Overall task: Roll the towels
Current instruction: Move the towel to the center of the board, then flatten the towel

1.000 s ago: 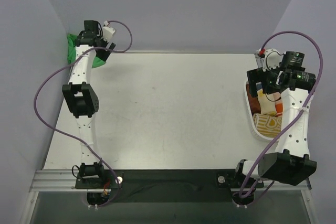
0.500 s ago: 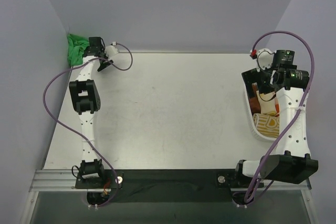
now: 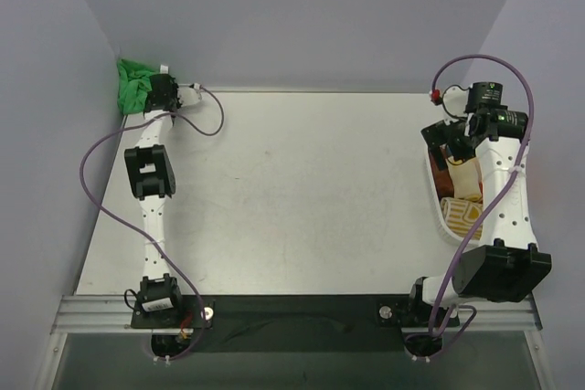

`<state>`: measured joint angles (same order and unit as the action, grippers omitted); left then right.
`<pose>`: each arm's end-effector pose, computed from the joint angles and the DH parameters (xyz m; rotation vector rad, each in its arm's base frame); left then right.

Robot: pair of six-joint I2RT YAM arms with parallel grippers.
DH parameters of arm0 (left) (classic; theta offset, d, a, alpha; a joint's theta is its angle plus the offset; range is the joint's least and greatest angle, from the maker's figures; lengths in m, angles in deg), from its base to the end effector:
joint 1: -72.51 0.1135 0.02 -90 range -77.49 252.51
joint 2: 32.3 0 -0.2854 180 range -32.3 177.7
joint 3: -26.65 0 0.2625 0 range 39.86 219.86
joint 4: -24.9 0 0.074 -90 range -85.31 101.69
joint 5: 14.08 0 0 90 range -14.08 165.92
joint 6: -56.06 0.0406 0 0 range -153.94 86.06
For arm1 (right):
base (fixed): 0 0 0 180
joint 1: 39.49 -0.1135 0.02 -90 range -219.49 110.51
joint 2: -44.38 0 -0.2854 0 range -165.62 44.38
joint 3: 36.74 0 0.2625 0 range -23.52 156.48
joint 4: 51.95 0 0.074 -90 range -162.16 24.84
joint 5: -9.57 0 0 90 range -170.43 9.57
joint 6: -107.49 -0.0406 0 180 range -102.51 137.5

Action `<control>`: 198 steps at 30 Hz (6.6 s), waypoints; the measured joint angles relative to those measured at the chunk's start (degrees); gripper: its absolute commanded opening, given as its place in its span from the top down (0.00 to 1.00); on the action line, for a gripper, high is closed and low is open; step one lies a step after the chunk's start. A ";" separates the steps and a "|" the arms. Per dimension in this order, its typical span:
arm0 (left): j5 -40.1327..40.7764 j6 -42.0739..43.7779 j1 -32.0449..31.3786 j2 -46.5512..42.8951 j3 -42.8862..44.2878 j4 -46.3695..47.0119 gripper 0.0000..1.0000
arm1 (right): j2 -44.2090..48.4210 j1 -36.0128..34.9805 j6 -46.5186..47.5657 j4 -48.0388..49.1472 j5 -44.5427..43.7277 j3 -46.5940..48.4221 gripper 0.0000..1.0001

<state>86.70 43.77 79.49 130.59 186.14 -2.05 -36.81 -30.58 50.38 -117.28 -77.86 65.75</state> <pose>0.6473 0.0869 0.1244 1.2191 1.9308 1.0395 0.2998 -0.0452 0.4113 -0.5120 2.3029 -0.3075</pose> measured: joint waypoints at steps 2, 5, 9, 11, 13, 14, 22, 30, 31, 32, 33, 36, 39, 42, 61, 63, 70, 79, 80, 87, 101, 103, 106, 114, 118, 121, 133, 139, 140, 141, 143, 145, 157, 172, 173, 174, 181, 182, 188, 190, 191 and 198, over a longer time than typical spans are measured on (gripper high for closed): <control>-0.22 1.66 0.15 1.38 -0.11 0.72 1.00 | -0.02 -0.20 -0.04 0.00 -0.33 0.00 0.04; 0.20 3.48 -0.17 0.87 -3.37 3.91 1.00 | -0.02 -0.79 -0.31 -0.02 -0.72 0.00 0.06; 0.31 0.87 -1.51 -6.34 -14.27 4.50 1.00 | -0.02 -1.86 -0.59 0.00 -0.57 0.00 0.07; -0.92 -2.82 -2.89 -11.87 -20.57 0.46 1.00 | -0.02 -1.90 -1.11 -0.02 0.15 0.00 0.06; -2.73 -7.08 -5.20 -18.25 -27.58 -4.90 1.00 | -0.02 -1.99 -1.68 -0.04 1.62 0.00 0.06; -3.67 -8.96 -6.88 -21.79 -31.30 -7.74 1.00 | -0.02 -1.99 -1.86 -0.07 2.36 0.00 0.05; -13.86 -28.96 -33.00 -48.98 -54.55 -25.38 0.96 | -0.15 -1.99 -2.89 -0.11 16.26 -3.32 0.06; -34.16 -53.11 -47.36 -54.27 -54.27 -37.81 0.13 | -5.44 -3.72 -3.93 -1.53 29.38 -11.02 0.11; -35.52 -54.53 -46.18 -55.30 -54.45 -38.45 0.13 | -6.27 -3.96 -4.33 -1.49 30.14 -11.02 0.15; -36.85 -55.52 -44.46 -56.57 -54.64 -38.77 0.14 | -6.84 -4.20 -4.66 -1.49 30.82 -11.04 0.17; -38.34 -56.17 -42.12 -57.94 -54.82 -38.84 0.17 | -7.17 -4.55 -5.29 -1.49 31.43 -11.06 0.20; -41.40 -56.57 -33.16 -60.57 -54.86 -38.51 0.24 | -7.34 -5.60 -6.93 -1.44 32.92 -11.21 0.25; -42.75 -57.81 -24.72 -59.12 -54.38 -37.83 0.31 | -7.30 -6.54 -6.64 -0.98 32.76 -13.66 0.28; -43.01 -60.52 -19.52 -53.90 -51.69 -37.29 0.35 | -7.32 -7.32 -6.27 -1.03 32.87 -18.05 0.33; -39.21 -68.02 -21.46 -40.04 -39.08 -32.13 0.30 | -23.28 -29.53 -20.90 12.61 31.01 -22.36 0.37; -38.36 -68.15 -22.25 -37.46 -36.70 -32.00 0.30 | -24.33 -30.75 -21.75 12.83 30.42 -22.34 0.40; -38.14 -68.50 -24.70 -28.52 -27.98 -32.04 0.32 | -25.49 -31.43 -23.34 13.31 27.98 -22.32 0.71; -39.15 -70.18 -26.18 -24.22 -17.42 -31.78 0.29 | -25.42 -31.41 -23.89 13.42 27.82 -22.32 1.00; -39.12 -70.42 -26.40 -23.69 -16.46 -31.71 0.27 | -25.40 -31.41 -23.89 13.42 27.82 -22.32 1.00; -35.85 -72.70 -28.70 -18.62 -11.45 -31.52 0.27 | -24.26 -31.41 -23.85 13.49 27.82 -22.60 1.00; -31.78 -80.26 -26.84 -14.49 -6.93 -30.91 1.00 | -20.44 -29.62 -20.94 11.63 25.27 -23.32 1.00; -32.52 -81.00 -25.07 -15.50 -7.41 -30.84 1.00 | -20.41 -27.96 -20.09 10.43 24.50 -21.53 1.00; -33.16 -82.07 -21.73 -19.23 -10.36 -30.64 1.00 | -20.37 -24.59 -18.12 8.02 23.21 -16.65 1.00; -33.57 -84.13 -10.64 -37.05 -25.62 -29.51 1.00 | -18.80 -18.73 -11.45 5.44 20.35 -6.58 1.00; -33.59 -84.13 -7.52 -44.76 -35.93 -29.03 1.00 | -19.02 -19.93 -8.31 3.48 20.22 -6.29 1.00; -33.99 -84.11 -6.62 -47.71 -43.32 -28.94 1.00 | -19.91 -20.48 -6.67 1.29 20.17 -6.23 1.00; -33.48 -83.03 -4.59 -54.16 -65.20 -28.22 1.00 | -27.98 -25.77 -5.99 -2.58 20.79 -6.49 0.73; -33.46 -83.06 -3.02 -54.49 -65.99 -27.15 1.00 | -28.39 -25.73 -8.35 -2.93 21.77 -9.66 0.63; -33.46 -83.08 -2.86 -54.49 -66.12 -27.04 1.00 | -28.30 -25.73 -8.96 -2.93 22.45 -10.34 0.62; -33.46 -83.08 -2.75 -54.49 -66.23 -27.04 1.00 | -28.17 -25.73 -9.64 -2.86 23.12 -11.04 0.62; -33.46 -83.10 -2.71 -54.49 -66.23 -26.91 1.00 | -27.69 -25.73 -11.61 -2.58 24.94 -12.76 0.62; -33.46 -83.10 -2.71 -54.49 -66.25 -26.67 1.00 | -27.08 -25.75 -13.40 -1.64 26.32 -14.49 0.63; -33.46 -83.27 -2.69 -54.49 -67.19 -26.12 1.00 | -25.20 -26.97 -21.79 7.32 28.85 -22.32 0.67; -33.59 -83.27 -1.49 -55.54 -67.52 -26.05 1.00 | -23.85 -26.14 -25.05 10.73 27.63 -20.59 1.00; -33.88 -83.32 -0.94 -55.91 -67.54 -26.08 1.00 | -22.80 -25.79 -24.76 10.38 27.54 -20.59 1.00; -34.49 -83.49 -0.26 -56.46 -67.56 -26.10 1.00 | -21.44 -25.42 -24.28 9.94 27.32 -20.57 1.00; -37.42 -88.26 4.44 -62.73 -65.94 -26.80 1.00 | -9.90 -23.56 -18.58 6.21 23.56 -15.80 1.00; -37.62 -89.44 4.48 -63.39 -65.24 -26.82 1.00 | -9.03 -23.47 -17.53 5.92 22.88 -14.45 1.00; -38.97 -94.33 4.20 -62.27 -56.76 -27.17 1.00 | -12.46 -21.90 -9.92 3.37 17.57 -1.46 1.00; -40.13 -95.80 4.17 -60.19 -52.50 -25.20 1.00 | -17.38 -20.85 -8.48 2.32 16.04 7.56 1.00; -40.70 -96.63 4.11 -59.21 -50.82 -23.30 1.00 | -19.98 -20.35 -8.09 2.97 15.41 12.00 1.00; -45.16 -102.73 3.56 -51.30 -38.01 -11.21 1.00 | -33.97 -18.84 -6.36 3.65 10.86 38.71 1.00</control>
<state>41.55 -58.95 83.06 79.29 148.13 -13.26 -70.77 -49.43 44.02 -113.63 -67.00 104.46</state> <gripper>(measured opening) 0.041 0.043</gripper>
